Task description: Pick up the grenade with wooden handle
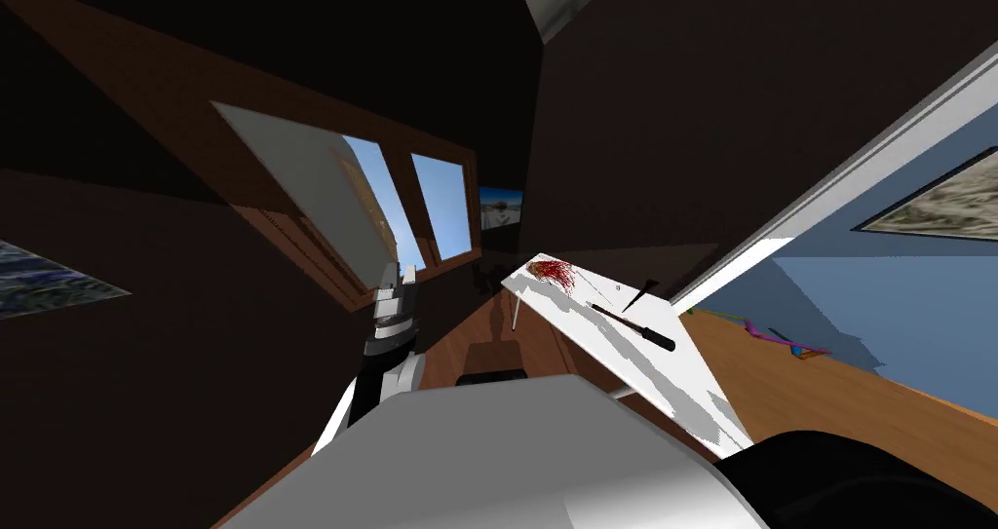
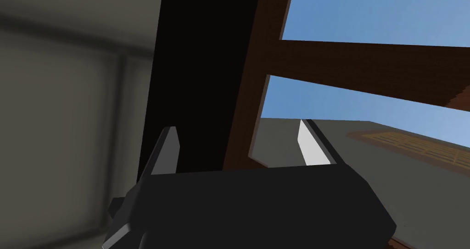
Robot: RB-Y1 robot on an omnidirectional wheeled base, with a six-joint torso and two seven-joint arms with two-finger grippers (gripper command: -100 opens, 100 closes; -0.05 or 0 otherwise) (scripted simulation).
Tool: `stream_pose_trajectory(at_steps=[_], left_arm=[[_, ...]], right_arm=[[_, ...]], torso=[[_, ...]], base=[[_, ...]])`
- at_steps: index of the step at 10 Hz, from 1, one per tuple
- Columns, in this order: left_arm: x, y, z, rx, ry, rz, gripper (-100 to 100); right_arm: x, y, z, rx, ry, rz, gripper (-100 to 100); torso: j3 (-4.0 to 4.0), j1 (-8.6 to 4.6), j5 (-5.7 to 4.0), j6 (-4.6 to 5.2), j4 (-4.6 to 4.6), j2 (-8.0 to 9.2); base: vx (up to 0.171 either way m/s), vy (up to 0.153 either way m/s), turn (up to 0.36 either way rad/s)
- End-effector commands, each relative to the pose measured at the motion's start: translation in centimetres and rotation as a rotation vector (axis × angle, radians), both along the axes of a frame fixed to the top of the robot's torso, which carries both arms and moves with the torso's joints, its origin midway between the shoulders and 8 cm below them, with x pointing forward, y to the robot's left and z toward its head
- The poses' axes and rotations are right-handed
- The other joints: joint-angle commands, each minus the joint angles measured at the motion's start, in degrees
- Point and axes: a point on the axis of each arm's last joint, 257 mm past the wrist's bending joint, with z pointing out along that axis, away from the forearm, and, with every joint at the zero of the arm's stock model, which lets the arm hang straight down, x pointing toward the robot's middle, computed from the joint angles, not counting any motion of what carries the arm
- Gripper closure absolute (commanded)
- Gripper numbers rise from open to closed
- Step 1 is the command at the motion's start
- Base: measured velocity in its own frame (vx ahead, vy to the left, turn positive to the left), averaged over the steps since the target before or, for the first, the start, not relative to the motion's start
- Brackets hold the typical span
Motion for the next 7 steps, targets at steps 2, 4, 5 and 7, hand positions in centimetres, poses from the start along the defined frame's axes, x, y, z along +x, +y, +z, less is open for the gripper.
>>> stream_pose_trajectory(at_steps=[2, 4, 5, 7], left_arm=[[0.0, 0.0, 0.0, 0.0, 0.0, 0.0, 0], [0.0, 0.0, 0.0, 0.0, 0.0, 0.0, 0], [0.0, 0.0, 0.0, 0.0, 0.0, 0.0, 0], [0.0, 0.0, 0.0, 0.0, 0.0, 0.0, 0]], right_arm=[[-1.3, -3.1, 3.0, -0.061, 0.06, 0.034, -100], [-1.7, -4.4, 4.3, -0.082, 0.088, 0.054, -100], [-1.9, -5.2, 5.2, -0.092, 0.112, 0.075, -100], [-2.4, -6.4, 6.7, -0.106, 0.151, 0.104, -100]], torso=[[0.03, 0.0, -0.02, 0.11, 0.0, 0.07], [-0.02, -0.03, -0.01, 0.01, -0.01, -0.03], [0.03, -0.03, -0.04, 0.15, 0.01, 0.07], [0.02, -0.05, -0.04, 0.05, 0.01, 0.04]], base=[[0.08, -0.031, 0.276], [0.092, -0.057, 0.316], [0.063, -0.052, 0.236], [0.101, -0.079, 0.426]])
